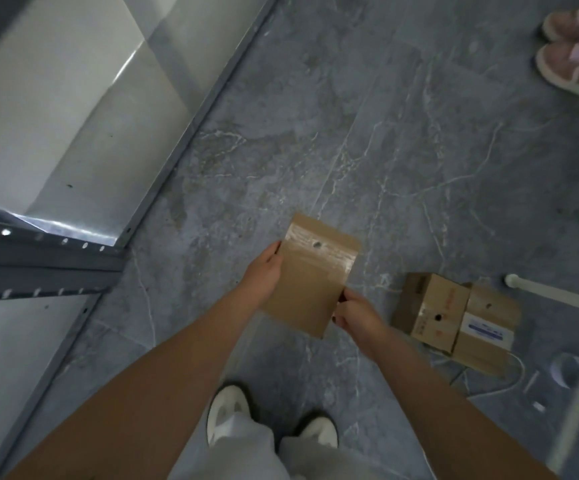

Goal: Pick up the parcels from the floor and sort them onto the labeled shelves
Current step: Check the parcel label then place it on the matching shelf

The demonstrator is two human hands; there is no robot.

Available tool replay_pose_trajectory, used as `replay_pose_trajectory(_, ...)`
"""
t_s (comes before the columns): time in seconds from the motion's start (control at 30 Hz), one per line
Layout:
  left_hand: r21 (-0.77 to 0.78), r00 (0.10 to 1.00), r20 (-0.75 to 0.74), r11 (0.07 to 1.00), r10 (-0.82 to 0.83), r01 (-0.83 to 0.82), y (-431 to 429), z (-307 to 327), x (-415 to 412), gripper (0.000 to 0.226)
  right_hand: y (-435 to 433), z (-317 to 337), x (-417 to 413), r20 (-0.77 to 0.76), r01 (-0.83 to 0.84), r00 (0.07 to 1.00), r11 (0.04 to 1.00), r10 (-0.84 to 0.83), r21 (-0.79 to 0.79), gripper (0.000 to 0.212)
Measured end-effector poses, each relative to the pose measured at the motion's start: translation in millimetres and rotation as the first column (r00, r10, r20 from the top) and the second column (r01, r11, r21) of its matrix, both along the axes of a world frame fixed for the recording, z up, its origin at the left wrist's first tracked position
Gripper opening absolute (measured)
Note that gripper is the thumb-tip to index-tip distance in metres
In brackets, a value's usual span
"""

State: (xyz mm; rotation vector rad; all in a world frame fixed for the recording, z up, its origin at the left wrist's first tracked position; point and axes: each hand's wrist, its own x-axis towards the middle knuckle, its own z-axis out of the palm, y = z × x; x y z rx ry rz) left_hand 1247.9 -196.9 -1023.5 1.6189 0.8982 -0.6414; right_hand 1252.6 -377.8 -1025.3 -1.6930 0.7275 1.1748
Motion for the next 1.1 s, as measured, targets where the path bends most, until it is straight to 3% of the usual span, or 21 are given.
replay_pose_trajectory(0.1, -0.008, 0.999, 0.028, 0.999, 0.044, -0.044, 10, 58, 0, 0.046, 6, 60, 6, 0.051, 0.02, 0.998, 1.0, -0.021, 0.006, 0.08)
replay_pose_trajectory(0.27, -0.003, 0.988, 0.108, 0.994, 0.108, -0.109, 19, 176, 3, 0.045, 18, 191, 19, 0.155, -0.042, 0.987, 0.999, 0.038, 0.022, 0.075)
replay_pose_trajectory(0.53, 0.036, 0.95, 0.266, 0.983, 0.162, -0.177, 34, 393, -9, 0.045, 24, 414, 11, 0.235, 0.088, 0.964, 0.981, -0.127, 0.172, 0.082)
replay_pose_trajectory(0.67, 0.06, 0.911, 0.391, 0.984, 0.132, -0.168, 40, 495, -30, 0.043, 23, 506, -6, 0.342, 0.06, 0.928, 0.964, -0.15, 0.26, 0.065)
replay_pose_trajectory(0.8, 0.084, 0.859, 0.494, 0.977, 0.132, -0.198, 36, 586, -57, 0.043, 23, 580, -24, 0.474, 0.005, 0.869, 0.96, -0.143, 0.28, 0.039)
replay_pose_trajectory(0.93, 0.095, 0.827, 0.542, 0.967, 0.15, -0.237, 33, 650, -90, 0.043, 19, 630, -51, 0.59, -0.061, 0.799, 0.961, -0.115, 0.271, 0.036)
replay_pose_trajectory(1.1, 0.161, 0.789, 0.604, 0.952, 0.114, -0.261, 25, 710, -140, 0.044, 14, 684, -86, 0.612, -0.076, 0.778, 0.946, -0.14, 0.314, 0.034)
